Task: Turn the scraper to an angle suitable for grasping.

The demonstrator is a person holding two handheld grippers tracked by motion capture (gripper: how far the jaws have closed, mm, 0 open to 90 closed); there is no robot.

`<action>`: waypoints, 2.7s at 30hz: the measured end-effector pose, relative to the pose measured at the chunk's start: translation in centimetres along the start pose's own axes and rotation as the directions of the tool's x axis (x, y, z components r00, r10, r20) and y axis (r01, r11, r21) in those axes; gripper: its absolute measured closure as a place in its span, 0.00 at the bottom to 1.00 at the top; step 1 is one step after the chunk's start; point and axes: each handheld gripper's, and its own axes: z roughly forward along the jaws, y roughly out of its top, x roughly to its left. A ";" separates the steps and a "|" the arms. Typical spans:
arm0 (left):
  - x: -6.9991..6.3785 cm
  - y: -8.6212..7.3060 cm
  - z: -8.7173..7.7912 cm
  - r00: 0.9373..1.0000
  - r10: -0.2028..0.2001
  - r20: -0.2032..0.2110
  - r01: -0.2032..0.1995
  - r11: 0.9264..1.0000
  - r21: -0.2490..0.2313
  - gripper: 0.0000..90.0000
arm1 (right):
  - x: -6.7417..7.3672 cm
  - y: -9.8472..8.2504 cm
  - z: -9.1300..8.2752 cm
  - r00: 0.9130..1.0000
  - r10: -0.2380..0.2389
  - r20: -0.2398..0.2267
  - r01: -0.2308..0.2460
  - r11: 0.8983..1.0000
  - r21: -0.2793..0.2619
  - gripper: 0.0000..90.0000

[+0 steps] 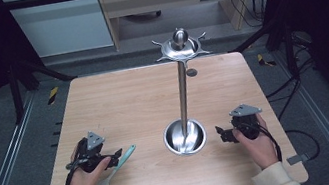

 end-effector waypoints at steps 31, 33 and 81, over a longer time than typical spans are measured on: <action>-0.4 1.6 0.6 0.996 0.068 0.055 -0.073 0.992 0.101 0.89 | -0.2 -0.1 0.0 1.000 0.013 0.003 -0.013 1.000 -0.006 0.11; -0.5 1.5 0.7 0.996 0.070 0.062 -0.077 0.990 0.114 0.96 | -0.2 -0.1 0.1 1.000 -0.004 0.003 0.004 1.000 -0.007 0.11; -5.5 4.7 2.0 0.931 0.255 0.262 -0.331 0.894 0.303 0.96 | 0.2 0.0 0.4 1.000 -0.022 0.002 0.022 1.000 0.014 0.12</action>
